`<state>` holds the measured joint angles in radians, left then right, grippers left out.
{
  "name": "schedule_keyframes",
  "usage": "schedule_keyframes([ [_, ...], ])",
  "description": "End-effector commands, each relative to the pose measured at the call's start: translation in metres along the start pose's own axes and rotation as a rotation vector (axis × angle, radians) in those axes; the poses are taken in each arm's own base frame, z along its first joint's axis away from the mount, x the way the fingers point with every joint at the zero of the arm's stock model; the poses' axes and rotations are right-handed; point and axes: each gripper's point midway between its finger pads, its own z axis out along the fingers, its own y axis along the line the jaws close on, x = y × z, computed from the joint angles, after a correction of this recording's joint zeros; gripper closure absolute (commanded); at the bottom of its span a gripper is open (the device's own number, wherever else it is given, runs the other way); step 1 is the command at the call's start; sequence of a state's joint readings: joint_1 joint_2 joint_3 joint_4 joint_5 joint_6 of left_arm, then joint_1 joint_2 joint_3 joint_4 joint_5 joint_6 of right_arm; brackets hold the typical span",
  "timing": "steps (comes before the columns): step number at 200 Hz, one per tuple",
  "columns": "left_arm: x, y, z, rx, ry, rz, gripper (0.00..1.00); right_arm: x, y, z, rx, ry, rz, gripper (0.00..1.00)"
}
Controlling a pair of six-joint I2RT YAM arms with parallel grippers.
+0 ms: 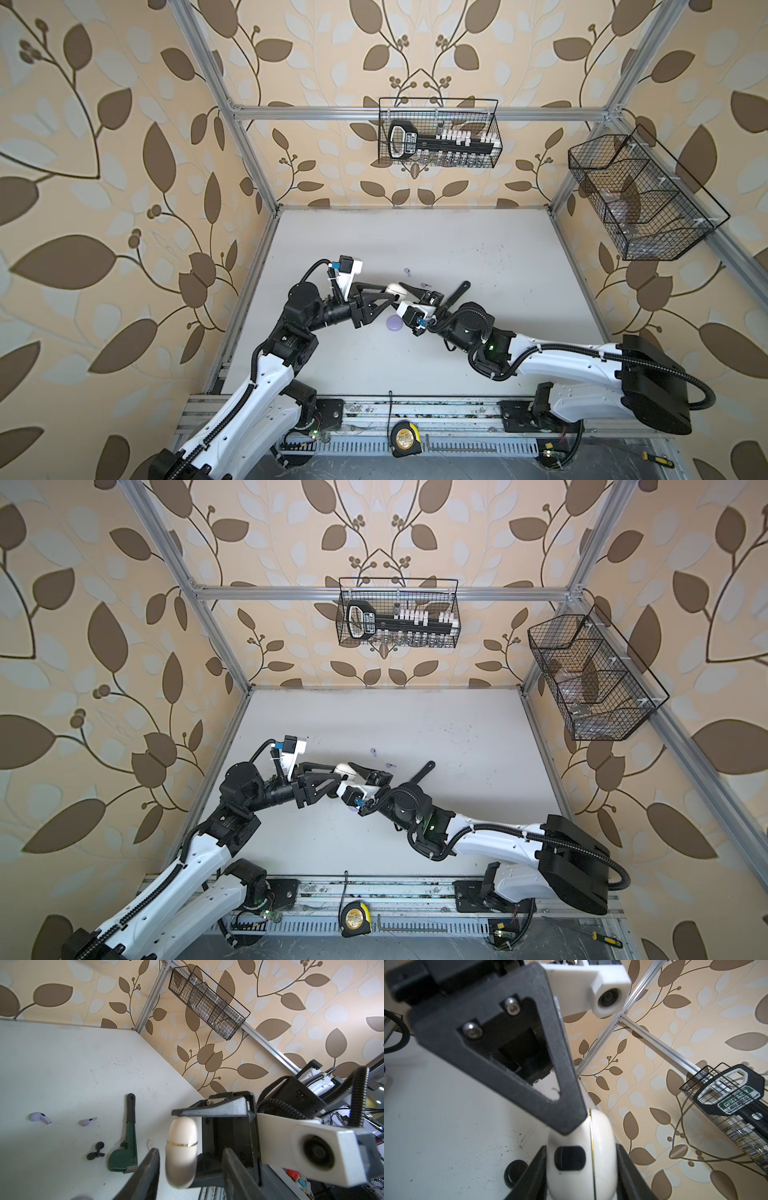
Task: Insert the wireless bluetooth earbuds into the charging case
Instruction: 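Lift the cream case with the right gripper while the left arm reaches in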
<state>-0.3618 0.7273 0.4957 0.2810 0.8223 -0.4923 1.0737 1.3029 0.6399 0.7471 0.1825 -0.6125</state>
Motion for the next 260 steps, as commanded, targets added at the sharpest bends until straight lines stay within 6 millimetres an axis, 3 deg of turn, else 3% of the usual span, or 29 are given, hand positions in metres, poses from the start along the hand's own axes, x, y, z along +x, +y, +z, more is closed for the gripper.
schedule_keyframes([
  [1, -0.003, -0.011, 0.000, 0.040, -0.005, 0.061, 0.47, -0.024, -0.008, 0.001, 0.003, -0.066, -0.013, 0.86],
  [23, -0.002, -0.012, 0.001, 0.048, 0.001, 0.061, 0.48, -0.029, -0.004, -0.002, -0.025, -0.088, -0.010, 0.86],
  [50, 0.000, -0.014, 0.002, 0.059, 0.008, 0.063, 0.57, -0.031, -0.001, -0.003, -0.036, -0.099, -0.011, 0.85],
  [149, 0.003, -0.020, 0.002, 0.085, 0.018, 0.078, 0.60, -0.036, -0.005, 0.009, -0.016, -0.099, -0.034, 0.86],
  [231, 0.005, -0.019, 0.003, 0.083, 0.015, 0.087, 0.83, -0.042, 0.006, 0.004, -0.065, -0.125, -0.037, 0.85],
  [246, 0.005, -0.020, 0.002, 0.086, 0.009, 0.097, 0.88, -0.043, 0.007, 0.003, -0.069, -0.125, -0.038, 0.79],
  [260, 0.005, -0.019, 0.001, 0.085, -0.005, 0.123, 0.94, -0.042, 0.006, 0.001, -0.063, -0.123, -0.027, 0.65],
])
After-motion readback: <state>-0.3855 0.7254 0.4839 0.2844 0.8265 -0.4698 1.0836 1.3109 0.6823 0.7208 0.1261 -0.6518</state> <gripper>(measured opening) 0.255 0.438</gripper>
